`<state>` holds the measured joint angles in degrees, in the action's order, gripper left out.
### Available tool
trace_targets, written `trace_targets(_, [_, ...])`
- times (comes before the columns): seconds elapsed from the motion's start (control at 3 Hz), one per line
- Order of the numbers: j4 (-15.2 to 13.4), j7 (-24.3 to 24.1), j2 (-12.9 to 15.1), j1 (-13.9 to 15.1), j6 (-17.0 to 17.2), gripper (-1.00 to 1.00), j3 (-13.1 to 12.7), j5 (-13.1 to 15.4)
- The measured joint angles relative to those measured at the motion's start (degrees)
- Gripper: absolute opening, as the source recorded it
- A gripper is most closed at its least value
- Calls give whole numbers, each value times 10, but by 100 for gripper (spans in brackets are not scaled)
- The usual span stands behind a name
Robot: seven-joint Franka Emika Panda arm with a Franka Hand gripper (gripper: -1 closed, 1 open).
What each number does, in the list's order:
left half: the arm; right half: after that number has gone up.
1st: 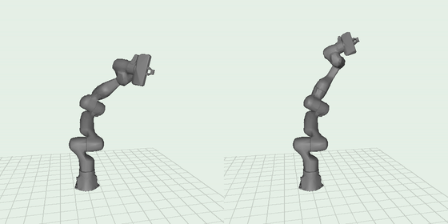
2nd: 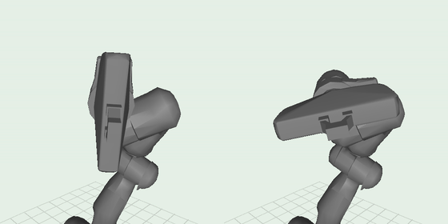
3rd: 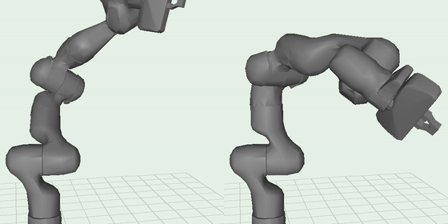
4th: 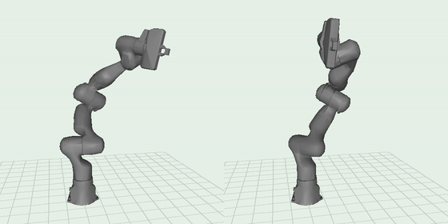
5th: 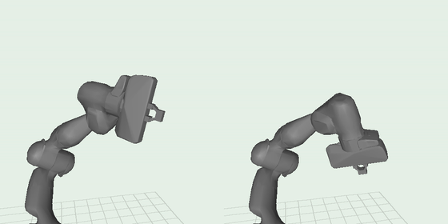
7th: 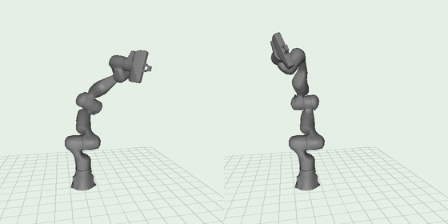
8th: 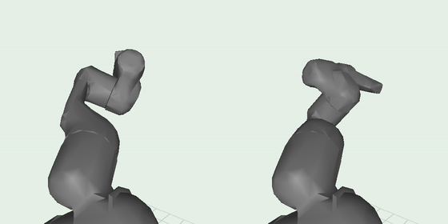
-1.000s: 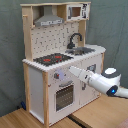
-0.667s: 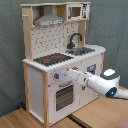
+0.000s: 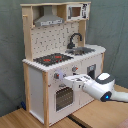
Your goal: Play with the kitchen
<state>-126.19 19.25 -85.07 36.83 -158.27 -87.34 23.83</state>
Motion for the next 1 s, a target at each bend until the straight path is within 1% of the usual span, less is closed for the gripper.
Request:
trace_targets(0.33, [15,50,0,22,-10,100,-4,2])
trace_targets(0.67, [32,99,0,42,-33,100,-5,2])
trace_targets(1.0, [32,122,0,72,-77,100,-5,3])
